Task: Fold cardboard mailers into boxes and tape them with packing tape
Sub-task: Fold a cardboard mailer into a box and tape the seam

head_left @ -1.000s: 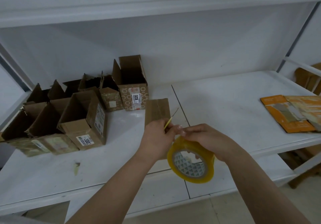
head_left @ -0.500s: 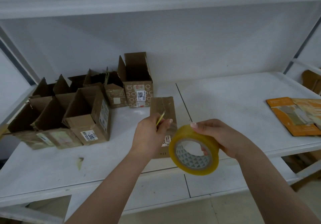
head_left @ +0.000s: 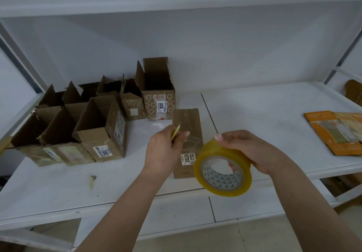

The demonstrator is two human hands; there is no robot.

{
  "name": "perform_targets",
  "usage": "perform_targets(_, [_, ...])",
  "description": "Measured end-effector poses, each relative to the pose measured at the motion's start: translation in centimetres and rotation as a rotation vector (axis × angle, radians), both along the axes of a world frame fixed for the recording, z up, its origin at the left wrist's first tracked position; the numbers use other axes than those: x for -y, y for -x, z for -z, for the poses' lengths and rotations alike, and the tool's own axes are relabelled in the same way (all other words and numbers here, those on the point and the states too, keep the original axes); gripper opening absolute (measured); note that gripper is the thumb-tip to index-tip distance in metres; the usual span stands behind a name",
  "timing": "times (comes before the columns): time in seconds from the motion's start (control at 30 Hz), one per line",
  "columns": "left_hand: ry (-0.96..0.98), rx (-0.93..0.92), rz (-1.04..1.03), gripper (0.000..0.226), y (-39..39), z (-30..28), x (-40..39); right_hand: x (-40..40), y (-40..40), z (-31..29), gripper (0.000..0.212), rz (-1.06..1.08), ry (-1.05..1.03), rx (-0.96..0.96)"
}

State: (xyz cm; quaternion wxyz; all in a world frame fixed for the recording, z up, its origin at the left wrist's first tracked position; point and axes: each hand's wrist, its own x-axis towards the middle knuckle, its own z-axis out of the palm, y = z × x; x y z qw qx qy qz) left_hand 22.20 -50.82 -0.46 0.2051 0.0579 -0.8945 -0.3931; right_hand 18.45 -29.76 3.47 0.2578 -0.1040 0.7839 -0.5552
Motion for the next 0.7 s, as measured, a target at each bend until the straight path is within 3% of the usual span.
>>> perform_targets(0.1, [0.004, -0.038, -0.064, 0.034, -0.2, 0.0, 1.6, -0.7, 0.9, -0.5, 0.064, 0.04, -0.066, -0.066])
perform_targets(0.33, [-0.048, -0.039, -0.164, 0.031, -1.0, 0.9, 4.1, -1.0, 2.7, -0.1, 0.061, 0.042, -0.461, -0.266])
perform_targets(0.53, [-0.049, -0.031, -0.187, 0.031, -0.8, 2.0, 4.7, -0.3, 3.4, 0.7, 0.064, -0.008, -0.457, -0.28])
perform_targets(0.7, [-0.032, -0.029, -0.211, 0.032, -0.5, 3.1, 4.8, 0.1, 4.4, 1.6, 0.047, -0.008, -0.545, -0.298])
